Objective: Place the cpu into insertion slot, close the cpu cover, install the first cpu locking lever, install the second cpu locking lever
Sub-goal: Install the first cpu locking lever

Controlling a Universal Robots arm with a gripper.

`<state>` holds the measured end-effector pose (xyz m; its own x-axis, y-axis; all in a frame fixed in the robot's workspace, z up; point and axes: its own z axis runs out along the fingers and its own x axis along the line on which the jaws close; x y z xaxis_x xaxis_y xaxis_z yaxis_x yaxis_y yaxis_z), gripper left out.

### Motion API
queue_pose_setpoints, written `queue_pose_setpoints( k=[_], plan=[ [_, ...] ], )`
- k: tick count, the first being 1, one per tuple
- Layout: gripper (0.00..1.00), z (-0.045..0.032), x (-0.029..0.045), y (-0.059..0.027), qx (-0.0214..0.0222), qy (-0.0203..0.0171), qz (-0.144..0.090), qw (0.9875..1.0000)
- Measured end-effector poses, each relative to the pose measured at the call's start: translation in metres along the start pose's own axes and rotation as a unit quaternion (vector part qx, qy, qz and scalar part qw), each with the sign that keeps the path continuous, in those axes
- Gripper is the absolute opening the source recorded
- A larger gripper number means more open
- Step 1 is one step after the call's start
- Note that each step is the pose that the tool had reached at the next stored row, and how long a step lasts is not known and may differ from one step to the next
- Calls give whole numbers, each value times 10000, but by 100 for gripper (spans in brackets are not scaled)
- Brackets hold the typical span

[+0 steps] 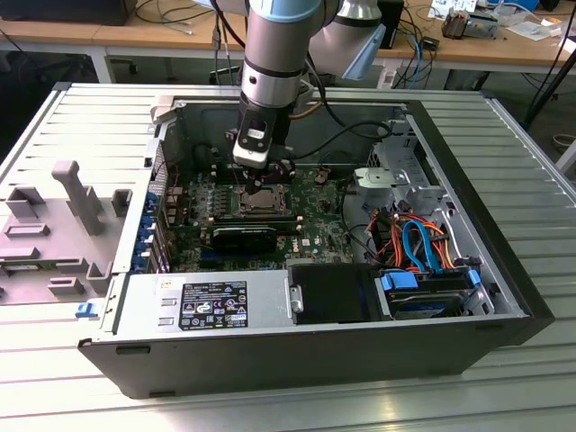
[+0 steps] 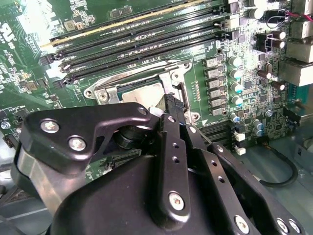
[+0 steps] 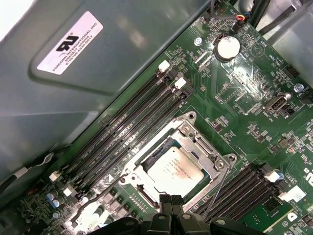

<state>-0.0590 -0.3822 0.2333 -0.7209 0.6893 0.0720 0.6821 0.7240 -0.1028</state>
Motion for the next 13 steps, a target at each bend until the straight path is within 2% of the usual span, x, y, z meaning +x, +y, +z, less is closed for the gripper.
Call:
queue_pose_setpoints(
  k=[13],
  plan=[
    [11,0,0,0,8,-12,-109,9999]
  ],
)
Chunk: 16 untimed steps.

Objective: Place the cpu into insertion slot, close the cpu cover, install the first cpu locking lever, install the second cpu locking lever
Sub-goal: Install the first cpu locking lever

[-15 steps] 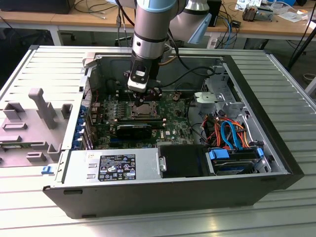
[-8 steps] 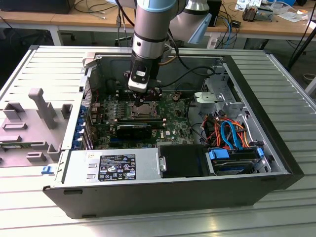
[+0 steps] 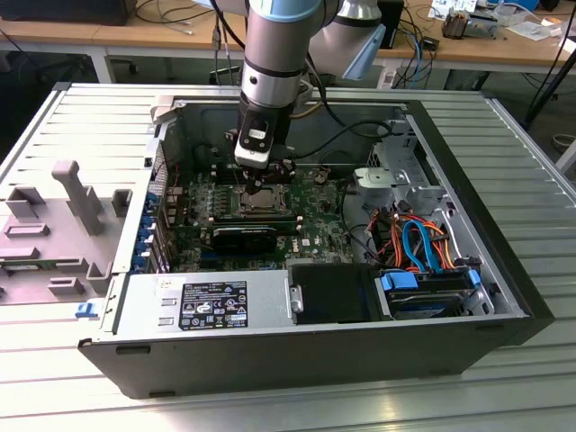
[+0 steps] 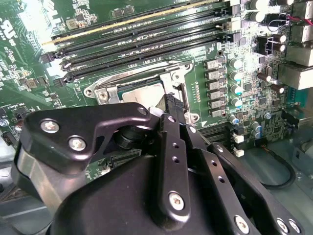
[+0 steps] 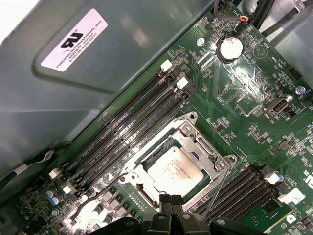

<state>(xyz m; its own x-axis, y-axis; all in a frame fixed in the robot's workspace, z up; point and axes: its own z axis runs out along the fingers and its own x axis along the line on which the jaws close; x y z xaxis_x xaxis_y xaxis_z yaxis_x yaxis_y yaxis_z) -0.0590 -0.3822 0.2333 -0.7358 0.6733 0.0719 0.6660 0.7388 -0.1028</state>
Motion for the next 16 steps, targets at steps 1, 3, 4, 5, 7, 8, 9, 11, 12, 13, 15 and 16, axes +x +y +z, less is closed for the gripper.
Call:
queue_pose_setpoints(
  k=[1,3,4,5,7,8,9,11,12,13,15,16],
  plan=[
    [11,0,0,0,1,-1,-7,10000],
    [11,0,0,0,1,-2,-19,10000],
    [11,0,0,0,2,-3,-28,10000],
    [11,0,0,0,2,-4,-33,10000],
    [11,0,0,0,3,-5,-47,10000],
    [11,0,0,0,5,-6,-61,10000],
    [11,0,0,0,5,-8,-74,10000],
    [11,0,0,0,7,-10,-98,10000],
    [11,0,0,0,8,-12,-112,9999],
    [11,0,0,0,9,-13,-122,9999],
    [11,0,0,0,10,-14,-136,9999],
    [11,0,0,0,11,-15,-142,9999]
  ],
)
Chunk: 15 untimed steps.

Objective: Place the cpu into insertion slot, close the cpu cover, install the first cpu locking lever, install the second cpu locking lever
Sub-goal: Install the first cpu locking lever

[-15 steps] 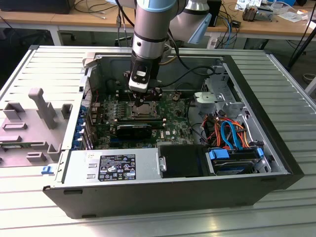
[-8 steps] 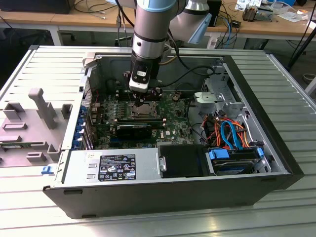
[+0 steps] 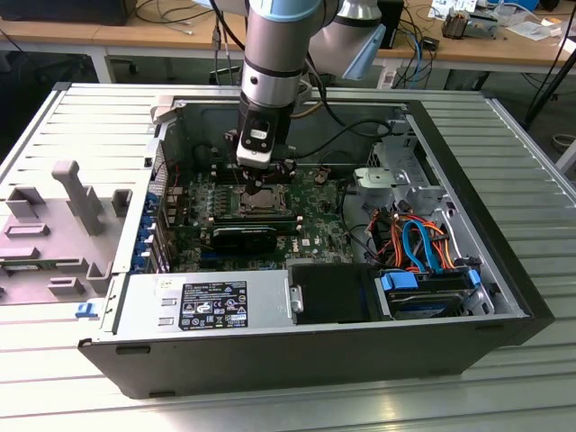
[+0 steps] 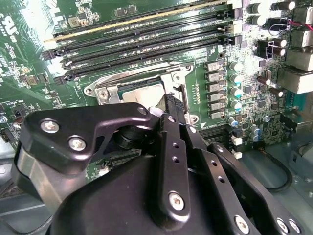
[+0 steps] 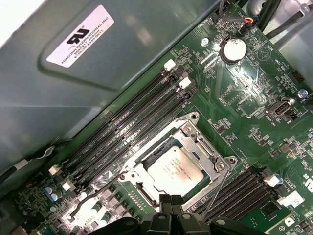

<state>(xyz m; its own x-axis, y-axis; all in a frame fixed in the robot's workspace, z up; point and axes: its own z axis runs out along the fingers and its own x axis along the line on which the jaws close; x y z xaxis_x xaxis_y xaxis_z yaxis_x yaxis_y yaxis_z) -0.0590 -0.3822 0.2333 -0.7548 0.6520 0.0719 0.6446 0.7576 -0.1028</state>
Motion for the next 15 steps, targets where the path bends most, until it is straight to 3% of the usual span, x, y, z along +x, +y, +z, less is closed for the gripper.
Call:
queue_pose_setpoints(
  k=[15],
  plan=[
    [11,0,0,0,10,-14,-133,9999]
  ],
)
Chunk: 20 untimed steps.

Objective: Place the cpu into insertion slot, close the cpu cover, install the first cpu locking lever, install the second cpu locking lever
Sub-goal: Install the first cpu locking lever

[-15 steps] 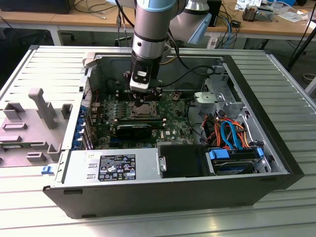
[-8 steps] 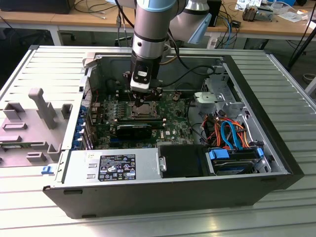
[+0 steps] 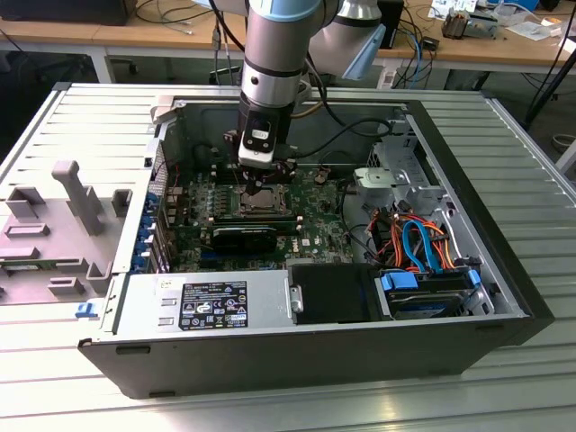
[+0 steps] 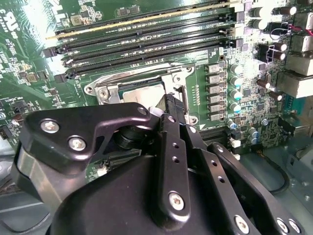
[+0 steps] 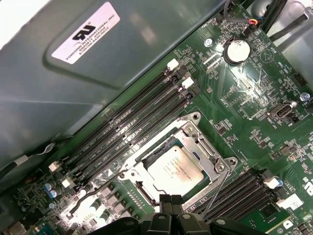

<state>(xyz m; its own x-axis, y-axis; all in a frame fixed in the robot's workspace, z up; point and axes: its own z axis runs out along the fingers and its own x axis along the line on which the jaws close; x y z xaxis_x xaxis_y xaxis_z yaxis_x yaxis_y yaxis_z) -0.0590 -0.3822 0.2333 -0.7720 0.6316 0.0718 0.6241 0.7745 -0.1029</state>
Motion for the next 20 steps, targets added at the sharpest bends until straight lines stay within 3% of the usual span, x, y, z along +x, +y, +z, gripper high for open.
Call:
queue_pose_setpoints(
  k=[20],
  plan=[
    [11,0,0,0,10,-14,-137,9999]
  ],
)
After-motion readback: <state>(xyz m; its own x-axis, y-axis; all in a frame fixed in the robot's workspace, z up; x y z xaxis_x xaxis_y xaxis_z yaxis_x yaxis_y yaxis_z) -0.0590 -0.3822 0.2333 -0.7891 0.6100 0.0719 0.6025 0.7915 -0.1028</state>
